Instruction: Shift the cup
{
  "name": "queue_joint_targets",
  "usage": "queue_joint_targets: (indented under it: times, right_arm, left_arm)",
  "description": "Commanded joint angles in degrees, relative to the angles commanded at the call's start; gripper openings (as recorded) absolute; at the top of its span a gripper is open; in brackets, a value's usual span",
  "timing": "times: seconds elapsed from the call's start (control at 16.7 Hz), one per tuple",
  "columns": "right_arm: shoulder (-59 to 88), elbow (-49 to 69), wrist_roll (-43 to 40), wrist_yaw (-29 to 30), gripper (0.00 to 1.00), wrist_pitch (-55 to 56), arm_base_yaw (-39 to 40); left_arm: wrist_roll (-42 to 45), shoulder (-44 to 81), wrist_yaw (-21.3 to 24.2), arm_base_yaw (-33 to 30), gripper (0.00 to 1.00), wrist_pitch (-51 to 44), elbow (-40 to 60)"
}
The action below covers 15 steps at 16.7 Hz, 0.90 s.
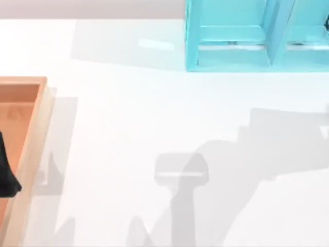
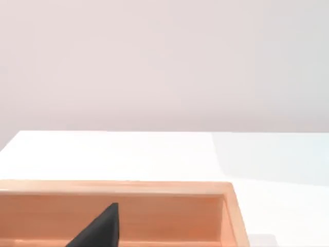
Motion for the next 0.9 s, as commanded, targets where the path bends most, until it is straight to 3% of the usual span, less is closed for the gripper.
queue_joint_targets:
  times: [0.24, 0.54, 0.9]
  right_arm:
    - [2.0, -7.98, 0.01, 0.01, 1.0, 10.1, -0.02]
    - [2.4, -9.45, 0.02, 0.01, 1.0, 11.69, -0.02]
    - [2.4, -9.45, 0.02, 0.01, 0.55, 11.69, -0.02]
  left_arm:
    - [0.0, 0.0, 0.0, 0.0, 1.0, 0.0, 0.0]
    - [0.0, 0.0, 0.0, 0.0, 1.0, 0.0, 0.0]
    - [0.0, 0.0, 0.0, 0.0, 1.0, 0.0, 0.0]
